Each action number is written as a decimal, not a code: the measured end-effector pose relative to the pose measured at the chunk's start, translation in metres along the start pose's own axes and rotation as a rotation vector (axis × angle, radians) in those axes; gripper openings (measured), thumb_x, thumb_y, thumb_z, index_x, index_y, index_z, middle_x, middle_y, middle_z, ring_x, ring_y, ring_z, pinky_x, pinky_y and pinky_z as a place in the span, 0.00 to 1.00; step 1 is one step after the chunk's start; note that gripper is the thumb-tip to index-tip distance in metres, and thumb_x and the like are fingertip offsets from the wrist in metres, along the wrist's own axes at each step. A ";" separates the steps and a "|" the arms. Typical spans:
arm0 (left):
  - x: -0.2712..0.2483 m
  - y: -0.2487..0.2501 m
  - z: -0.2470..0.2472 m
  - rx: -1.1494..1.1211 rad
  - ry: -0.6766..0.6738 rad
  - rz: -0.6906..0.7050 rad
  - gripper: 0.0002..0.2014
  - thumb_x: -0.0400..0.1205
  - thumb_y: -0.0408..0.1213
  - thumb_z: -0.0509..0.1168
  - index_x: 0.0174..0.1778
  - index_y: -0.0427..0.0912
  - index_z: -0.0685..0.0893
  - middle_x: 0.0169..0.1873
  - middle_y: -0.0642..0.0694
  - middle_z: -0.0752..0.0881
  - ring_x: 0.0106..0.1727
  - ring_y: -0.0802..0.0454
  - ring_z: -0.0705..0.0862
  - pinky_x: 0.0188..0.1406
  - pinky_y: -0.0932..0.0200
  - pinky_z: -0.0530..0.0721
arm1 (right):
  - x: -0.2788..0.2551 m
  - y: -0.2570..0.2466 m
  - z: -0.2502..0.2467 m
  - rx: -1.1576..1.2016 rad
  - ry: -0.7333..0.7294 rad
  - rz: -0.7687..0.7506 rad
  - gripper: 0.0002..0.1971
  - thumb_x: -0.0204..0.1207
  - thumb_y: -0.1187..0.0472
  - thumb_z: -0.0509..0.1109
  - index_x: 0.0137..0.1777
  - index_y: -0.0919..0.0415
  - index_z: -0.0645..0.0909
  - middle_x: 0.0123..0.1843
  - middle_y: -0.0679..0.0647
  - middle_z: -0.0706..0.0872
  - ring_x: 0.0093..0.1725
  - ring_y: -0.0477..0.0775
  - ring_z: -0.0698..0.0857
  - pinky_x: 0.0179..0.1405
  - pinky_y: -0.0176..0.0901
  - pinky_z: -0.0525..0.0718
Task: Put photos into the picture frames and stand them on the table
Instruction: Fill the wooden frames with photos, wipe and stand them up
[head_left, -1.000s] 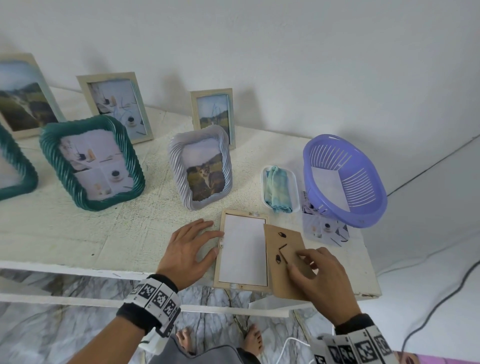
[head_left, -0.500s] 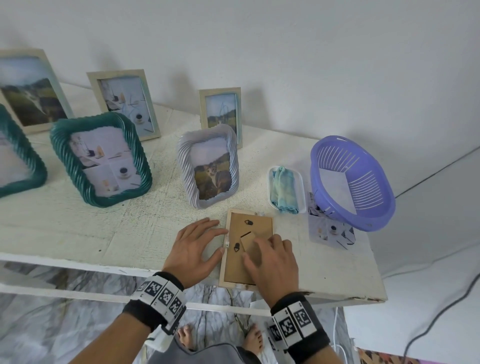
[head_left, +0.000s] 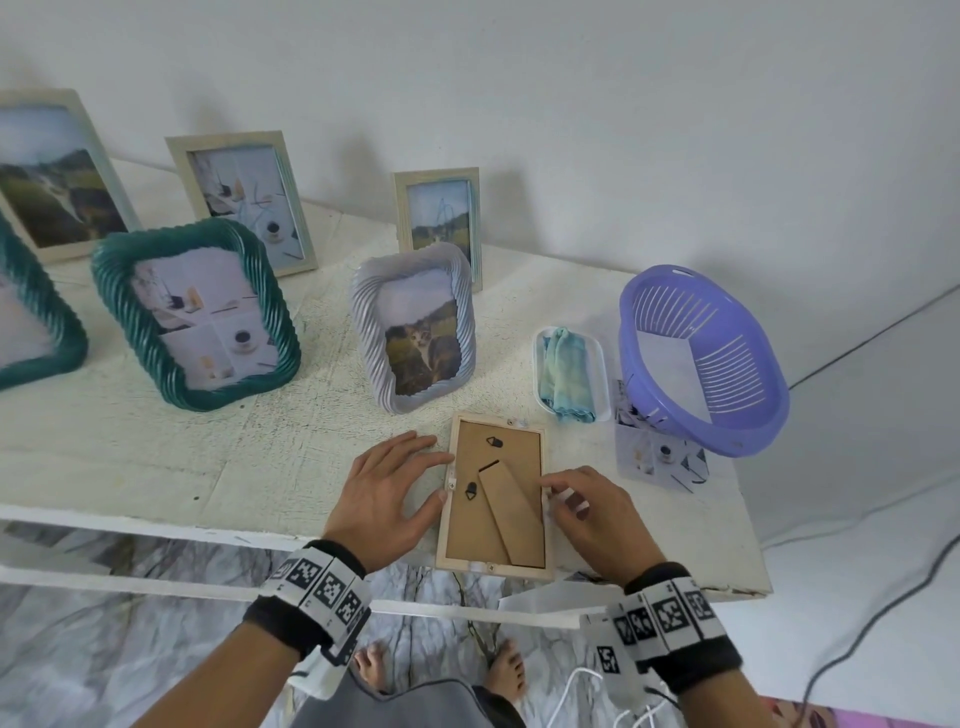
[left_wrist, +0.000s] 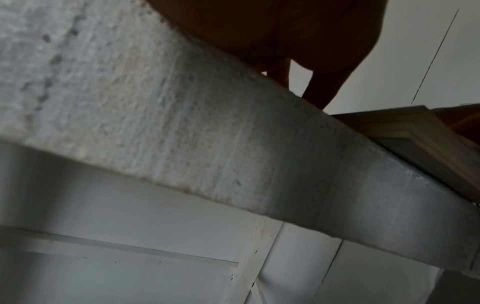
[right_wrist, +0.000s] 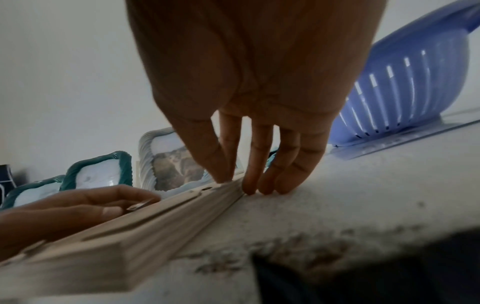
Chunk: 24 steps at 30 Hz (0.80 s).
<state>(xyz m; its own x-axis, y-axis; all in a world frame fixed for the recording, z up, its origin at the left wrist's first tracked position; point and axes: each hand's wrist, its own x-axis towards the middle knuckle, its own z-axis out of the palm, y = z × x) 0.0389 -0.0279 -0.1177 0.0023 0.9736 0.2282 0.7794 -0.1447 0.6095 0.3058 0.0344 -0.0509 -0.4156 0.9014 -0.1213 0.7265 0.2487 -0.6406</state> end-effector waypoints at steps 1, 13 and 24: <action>0.000 0.000 0.000 -0.002 -0.001 0.000 0.20 0.81 0.57 0.57 0.69 0.61 0.79 0.73 0.58 0.77 0.79 0.56 0.68 0.76 0.53 0.63 | 0.001 0.002 -0.003 0.012 -0.041 -0.004 0.14 0.77 0.65 0.69 0.51 0.41 0.82 0.48 0.45 0.83 0.43 0.42 0.82 0.45 0.32 0.79; 0.000 -0.001 -0.001 0.010 0.002 0.004 0.21 0.82 0.57 0.57 0.69 0.59 0.80 0.73 0.57 0.77 0.80 0.55 0.68 0.76 0.50 0.65 | 0.032 0.005 -0.023 -0.065 -0.346 -0.048 0.07 0.77 0.55 0.72 0.43 0.50 0.76 0.42 0.50 0.81 0.39 0.45 0.76 0.40 0.34 0.74; 0.000 0.002 -0.001 -0.018 0.027 0.028 0.13 0.81 0.57 0.58 0.57 0.59 0.80 0.70 0.57 0.79 0.78 0.57 0.69 0.76 0.52 0.64 | 0.026 0.002 -0.009 -0.128 -0.212 -0.058 0.12 0.81 0.54 0.68 0.40 0.58 0.73 0.35 0.53 0.81 0.33 0.46 0.74 0.35 0.39 0.73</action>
<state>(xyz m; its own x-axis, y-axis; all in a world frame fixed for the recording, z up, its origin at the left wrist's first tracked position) 0.0394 -0.0284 -0.1154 0.0063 0.9641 0.2656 0.7681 -0.1747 0.6160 0.3019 0.0616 -0.0483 -0.5543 0.7934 -0.2516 0.7556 0.3529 -0.5518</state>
